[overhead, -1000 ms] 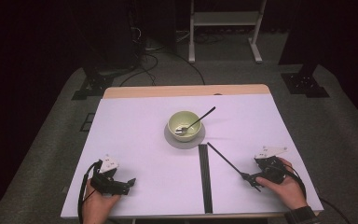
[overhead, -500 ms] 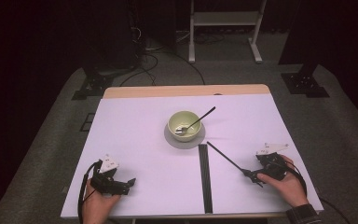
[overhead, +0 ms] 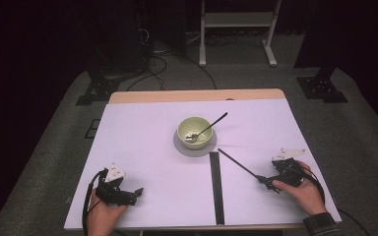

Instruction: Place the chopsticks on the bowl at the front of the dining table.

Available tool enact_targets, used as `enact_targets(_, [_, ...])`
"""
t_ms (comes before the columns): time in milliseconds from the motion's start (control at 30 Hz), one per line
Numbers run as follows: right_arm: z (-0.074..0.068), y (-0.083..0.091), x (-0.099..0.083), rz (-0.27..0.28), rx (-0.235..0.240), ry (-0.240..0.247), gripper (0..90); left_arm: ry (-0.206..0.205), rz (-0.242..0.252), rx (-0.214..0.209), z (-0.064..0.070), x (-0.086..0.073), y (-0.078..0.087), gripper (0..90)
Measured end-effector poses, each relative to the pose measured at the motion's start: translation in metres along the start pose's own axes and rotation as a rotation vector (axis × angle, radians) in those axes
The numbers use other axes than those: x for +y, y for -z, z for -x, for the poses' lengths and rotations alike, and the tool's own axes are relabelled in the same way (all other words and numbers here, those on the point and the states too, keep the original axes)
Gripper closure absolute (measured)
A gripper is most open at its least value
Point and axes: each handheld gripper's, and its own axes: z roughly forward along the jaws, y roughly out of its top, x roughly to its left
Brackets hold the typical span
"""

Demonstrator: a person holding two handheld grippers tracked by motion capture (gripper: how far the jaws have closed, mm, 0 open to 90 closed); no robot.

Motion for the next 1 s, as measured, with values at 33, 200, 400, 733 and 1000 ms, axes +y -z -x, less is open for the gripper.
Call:
enact_targets(33, [0.000, 0.000, 0.000, 0.000, 0.001, 0.001, 13.1, 0.000, 0.000, 0.000, 0.000, 0.000, 0.000, 0.0])
enact_targets(200, [0.000, 0.000, 0.001, 0.005, 0.001, 0.008, 13.1, 0.000, 0.000, 0.000, 0.000, 0.000, 0.000, 0.0])
enact_targets(400, [-0.003, 0.001, 0.005, 0.024, 0.022, 0.000, 13.2, 0.000, 0.000, 0.000, 0.000, 0.000, 0.000, 0.0])
enact_targets(733, [-0.007, -0.001, 0.012, 0.037, 0.035, 0.004, 13.2, 0.000, 0.000, 0.000, 0.000, 0.000, 0.000, 0.0])
enact_targets(1000, [-0.012, -0.008, 0.023, 0.042, 0.045, 0.024, 14.0, 0.000, 0.000, 0.000, 0.000, 0.000, 0.000, 0.0])
